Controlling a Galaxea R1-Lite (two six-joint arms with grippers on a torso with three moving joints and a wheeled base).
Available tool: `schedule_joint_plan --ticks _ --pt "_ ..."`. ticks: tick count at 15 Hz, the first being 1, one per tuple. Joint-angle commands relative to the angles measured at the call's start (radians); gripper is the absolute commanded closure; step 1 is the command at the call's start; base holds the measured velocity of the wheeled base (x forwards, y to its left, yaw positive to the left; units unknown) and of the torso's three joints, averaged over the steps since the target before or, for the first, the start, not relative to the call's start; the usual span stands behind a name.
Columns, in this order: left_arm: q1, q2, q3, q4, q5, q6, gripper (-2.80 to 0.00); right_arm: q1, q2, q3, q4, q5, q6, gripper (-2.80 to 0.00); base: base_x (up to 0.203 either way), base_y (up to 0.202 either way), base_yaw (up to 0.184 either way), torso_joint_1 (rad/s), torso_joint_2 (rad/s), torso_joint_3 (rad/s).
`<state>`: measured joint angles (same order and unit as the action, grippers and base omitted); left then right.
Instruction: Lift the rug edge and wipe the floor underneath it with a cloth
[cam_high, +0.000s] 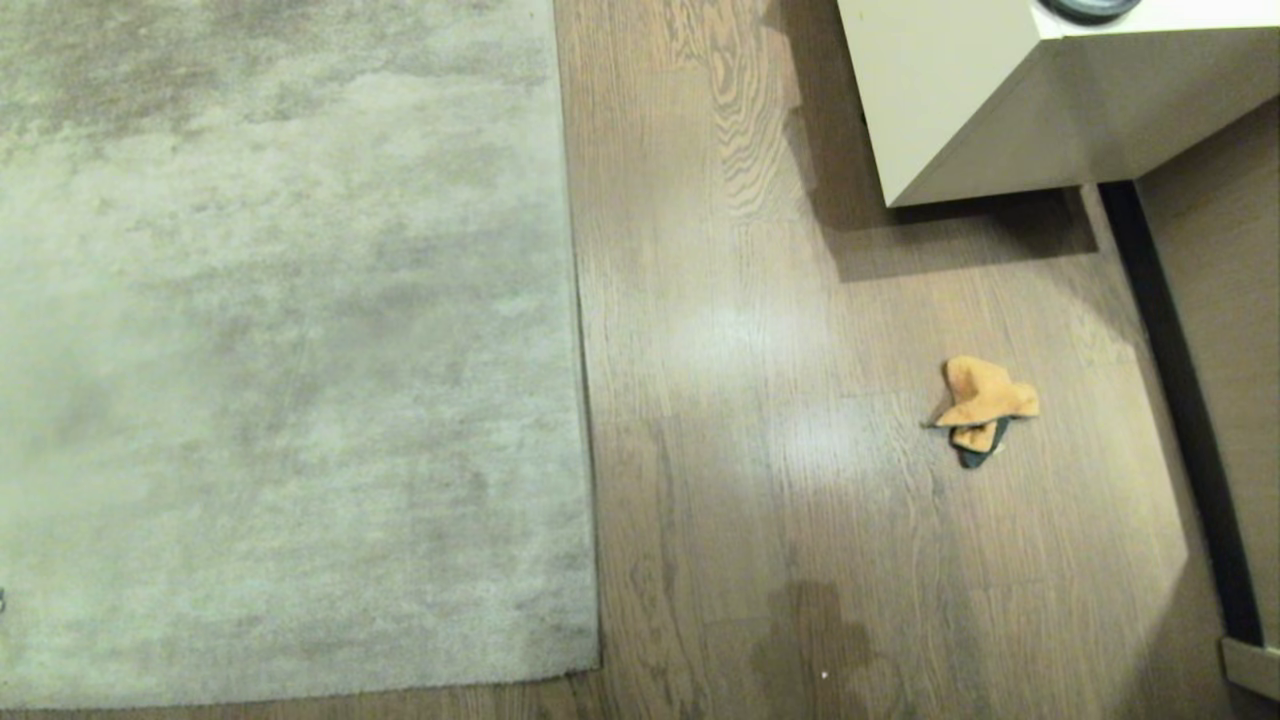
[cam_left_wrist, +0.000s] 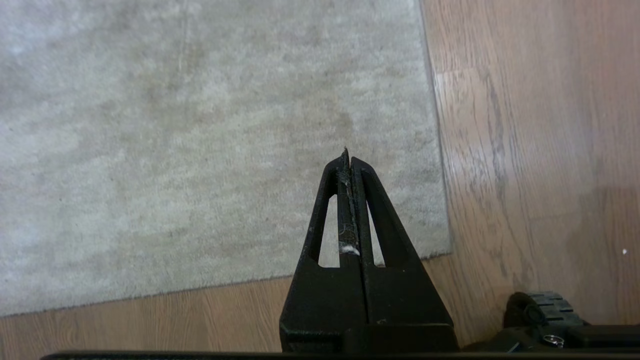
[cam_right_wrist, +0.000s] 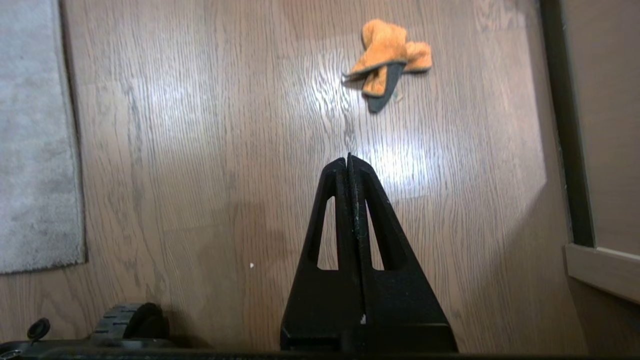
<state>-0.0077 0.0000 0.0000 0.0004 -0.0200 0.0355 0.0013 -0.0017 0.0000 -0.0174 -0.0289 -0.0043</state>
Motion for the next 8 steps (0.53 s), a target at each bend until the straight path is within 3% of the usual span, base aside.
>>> schedule_joint_plan --ticks 1,8 --pt "0.0 0.0 0.0 0.0 0.0 0.0 0.0 0.0 0.002 0.0 -0.001 0.0 0.0 0.0 0.0 0.0 0.0 0.0 0.0 0.208" --pt "0.0 0.0 0.0 0.0 0.011 0.0 0.0 0.0 0.002 0.0 -0.001 0.0 0.0 0.0 0.0 0.0 0.0 0.002 0.0 0.203"
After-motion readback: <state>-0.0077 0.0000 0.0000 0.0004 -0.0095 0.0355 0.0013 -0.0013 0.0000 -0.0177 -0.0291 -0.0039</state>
